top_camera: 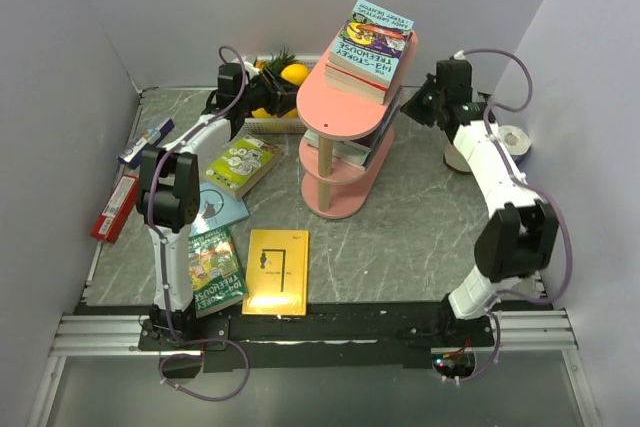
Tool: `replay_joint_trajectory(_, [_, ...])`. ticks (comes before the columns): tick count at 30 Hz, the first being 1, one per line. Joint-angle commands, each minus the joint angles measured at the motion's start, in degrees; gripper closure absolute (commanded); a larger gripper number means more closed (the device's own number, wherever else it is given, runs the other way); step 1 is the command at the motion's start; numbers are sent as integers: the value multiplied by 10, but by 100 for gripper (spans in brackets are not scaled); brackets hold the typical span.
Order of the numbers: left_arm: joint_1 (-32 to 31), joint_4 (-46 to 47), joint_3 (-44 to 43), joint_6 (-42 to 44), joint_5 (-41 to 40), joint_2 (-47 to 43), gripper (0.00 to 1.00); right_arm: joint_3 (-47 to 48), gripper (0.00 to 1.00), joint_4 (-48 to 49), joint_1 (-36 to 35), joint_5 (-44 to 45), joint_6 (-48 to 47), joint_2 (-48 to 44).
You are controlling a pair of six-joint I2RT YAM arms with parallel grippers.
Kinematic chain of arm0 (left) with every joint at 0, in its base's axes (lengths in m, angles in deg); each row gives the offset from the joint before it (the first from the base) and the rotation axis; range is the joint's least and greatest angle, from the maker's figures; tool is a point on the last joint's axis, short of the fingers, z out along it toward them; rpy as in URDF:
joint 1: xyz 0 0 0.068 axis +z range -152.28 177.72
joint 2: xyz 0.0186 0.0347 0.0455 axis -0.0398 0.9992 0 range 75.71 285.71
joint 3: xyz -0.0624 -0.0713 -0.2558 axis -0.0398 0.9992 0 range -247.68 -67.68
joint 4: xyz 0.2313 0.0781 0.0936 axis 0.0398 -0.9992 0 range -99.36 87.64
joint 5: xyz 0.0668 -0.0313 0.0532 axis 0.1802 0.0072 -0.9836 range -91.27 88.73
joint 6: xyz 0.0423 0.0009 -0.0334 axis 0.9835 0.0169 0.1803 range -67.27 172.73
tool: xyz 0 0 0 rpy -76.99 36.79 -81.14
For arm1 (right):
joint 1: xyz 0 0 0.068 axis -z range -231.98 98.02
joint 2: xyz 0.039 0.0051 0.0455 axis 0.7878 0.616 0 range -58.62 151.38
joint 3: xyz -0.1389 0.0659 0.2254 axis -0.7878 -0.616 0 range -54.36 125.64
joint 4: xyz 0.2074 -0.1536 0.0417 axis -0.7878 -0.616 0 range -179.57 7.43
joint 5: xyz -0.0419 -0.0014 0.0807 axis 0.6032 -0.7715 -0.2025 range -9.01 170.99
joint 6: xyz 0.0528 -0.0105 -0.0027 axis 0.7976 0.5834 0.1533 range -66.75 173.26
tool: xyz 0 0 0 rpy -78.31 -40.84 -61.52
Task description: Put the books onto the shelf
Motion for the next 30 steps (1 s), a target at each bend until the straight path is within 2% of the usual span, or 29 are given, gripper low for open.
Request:
replay_joint_trajectory(1, [11,30,-6,-14,12,-48,51,-61,87,57,-4,17,19,-129])
replay_joint_trajectory(2, [12,30,-5,-14,12,-53,51,-93,76,75,-5,-11,22,-143])
replay_joint_trajectory(5, [12,32,1,-15,15,-68,51,-145,59,125,-5,-63,47,-176])
replay_joint_trajectory(8, [12,44,15,-21,22,-80,51,-196,55,189,-9,-143,85,-190])
replay_joint_trajectory(13, [8,53,30,-23,36,-97,51,-213,55,194,-41,-178,104,-188])
replay_joint_trajectory(23, [4,30,52,9,52,-127,51,-231,60,183,-71,-151,103,-198])
replay_joint_trajectory(30, [4,20,71,24,51,-156,51,-269,59,177,-74,-123,100,-246])
